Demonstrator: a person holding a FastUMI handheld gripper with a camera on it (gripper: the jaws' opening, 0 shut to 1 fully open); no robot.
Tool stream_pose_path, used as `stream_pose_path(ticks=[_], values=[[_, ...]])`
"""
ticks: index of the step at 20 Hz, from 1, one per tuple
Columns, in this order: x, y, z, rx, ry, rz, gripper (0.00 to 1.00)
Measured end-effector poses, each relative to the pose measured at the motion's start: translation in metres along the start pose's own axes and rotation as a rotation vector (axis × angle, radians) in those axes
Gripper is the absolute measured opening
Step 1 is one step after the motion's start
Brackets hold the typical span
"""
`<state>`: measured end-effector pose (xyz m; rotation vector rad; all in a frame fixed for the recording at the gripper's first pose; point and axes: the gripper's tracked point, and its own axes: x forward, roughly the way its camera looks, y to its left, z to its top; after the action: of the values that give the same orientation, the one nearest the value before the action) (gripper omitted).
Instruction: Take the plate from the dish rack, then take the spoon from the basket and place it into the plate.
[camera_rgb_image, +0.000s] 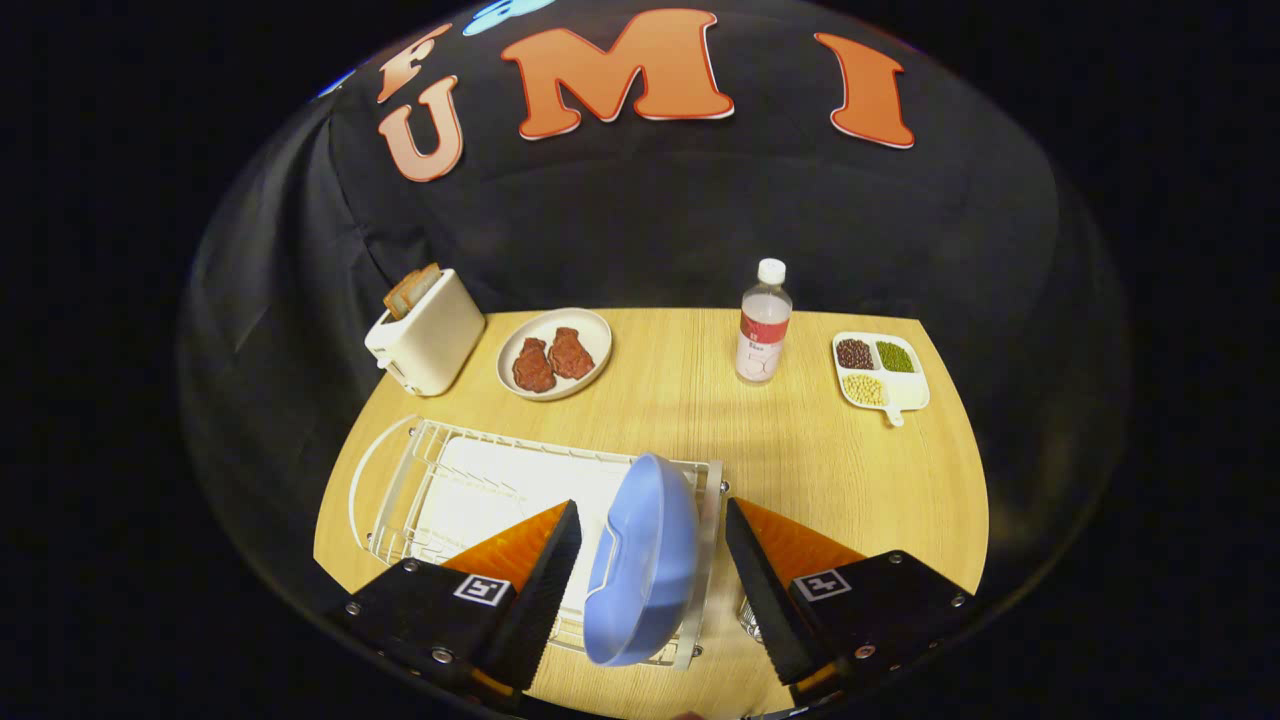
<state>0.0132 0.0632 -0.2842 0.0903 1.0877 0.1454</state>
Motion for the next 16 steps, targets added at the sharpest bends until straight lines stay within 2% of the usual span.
stream_pose_path(ticks=[5,9,10,11,16], values=[[0.036,0.005,-0.025,0.009,0.147,-0.043,0.75],[0.059,0.001,-0.042,0.042,0.198,-0.127,0.53],[0.059,0.0,-0.046,0.054,0.207,-0.15,0.42],[0.058,-0.003,-0.045,0.059,0.204,-0.176,0.36],[0.04,-0.008,-0.042,0.034,0.199,-0.272,0.31]])
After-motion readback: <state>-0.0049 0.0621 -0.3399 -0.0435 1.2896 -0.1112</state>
